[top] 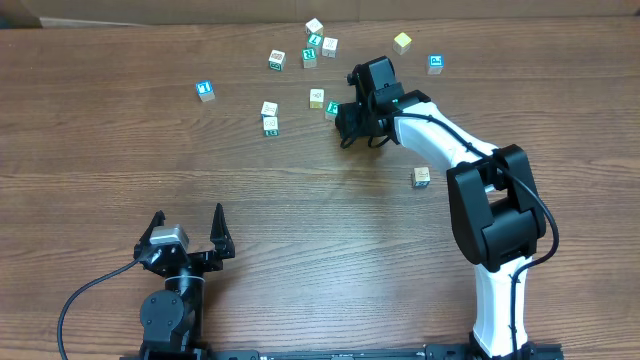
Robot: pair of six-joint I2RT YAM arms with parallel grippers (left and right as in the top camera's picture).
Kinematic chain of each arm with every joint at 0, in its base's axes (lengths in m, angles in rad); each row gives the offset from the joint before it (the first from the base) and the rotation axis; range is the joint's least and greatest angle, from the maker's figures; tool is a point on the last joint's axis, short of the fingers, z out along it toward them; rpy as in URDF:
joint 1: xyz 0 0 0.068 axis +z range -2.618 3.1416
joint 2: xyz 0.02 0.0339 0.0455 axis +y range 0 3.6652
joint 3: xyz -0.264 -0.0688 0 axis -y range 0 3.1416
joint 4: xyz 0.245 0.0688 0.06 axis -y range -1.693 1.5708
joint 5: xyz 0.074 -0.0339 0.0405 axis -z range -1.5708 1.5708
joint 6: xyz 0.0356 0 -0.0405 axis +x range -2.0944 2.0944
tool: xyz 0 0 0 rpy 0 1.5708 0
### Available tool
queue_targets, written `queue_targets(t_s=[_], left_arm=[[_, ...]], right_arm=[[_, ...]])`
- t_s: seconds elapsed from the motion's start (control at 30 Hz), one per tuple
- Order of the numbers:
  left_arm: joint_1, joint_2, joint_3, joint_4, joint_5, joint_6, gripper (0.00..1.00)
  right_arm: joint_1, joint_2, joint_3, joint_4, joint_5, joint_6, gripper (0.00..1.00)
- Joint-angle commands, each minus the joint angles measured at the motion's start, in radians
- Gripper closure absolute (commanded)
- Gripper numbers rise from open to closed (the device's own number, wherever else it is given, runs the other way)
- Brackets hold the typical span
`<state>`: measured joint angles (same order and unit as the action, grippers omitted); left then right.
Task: Form a horizontal line
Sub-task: 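Raise the right gripper and swing it back over the block cluster, then grasp a white block with the right gripper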
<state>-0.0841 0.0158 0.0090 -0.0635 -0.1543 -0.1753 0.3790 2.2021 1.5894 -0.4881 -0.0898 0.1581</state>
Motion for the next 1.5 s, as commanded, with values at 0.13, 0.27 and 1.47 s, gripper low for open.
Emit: queue_targets(t_s=[0.13, 0.27, 1.47], left_arm=[[0.005, -0.01, -0.004, 0.0, -0.002, 0.022, 0.01], [0.005, -0.01, -0.004, 0.0, -0.002, 0.022, 0.01], [0.005, -0.01, -0.004, 0.0, -0.002, 0.022, 0.0]], right_arm=[[0.002, 0.01, 0.0, 0.008, 0.021, 0.002, 0.51], [0.002, 0.011, 0.0, 0.016, 0.053, 0.002, 0.48], [0.002, -0.197, 0.001, -0.266, 0.074, 0.029, 0.78]])
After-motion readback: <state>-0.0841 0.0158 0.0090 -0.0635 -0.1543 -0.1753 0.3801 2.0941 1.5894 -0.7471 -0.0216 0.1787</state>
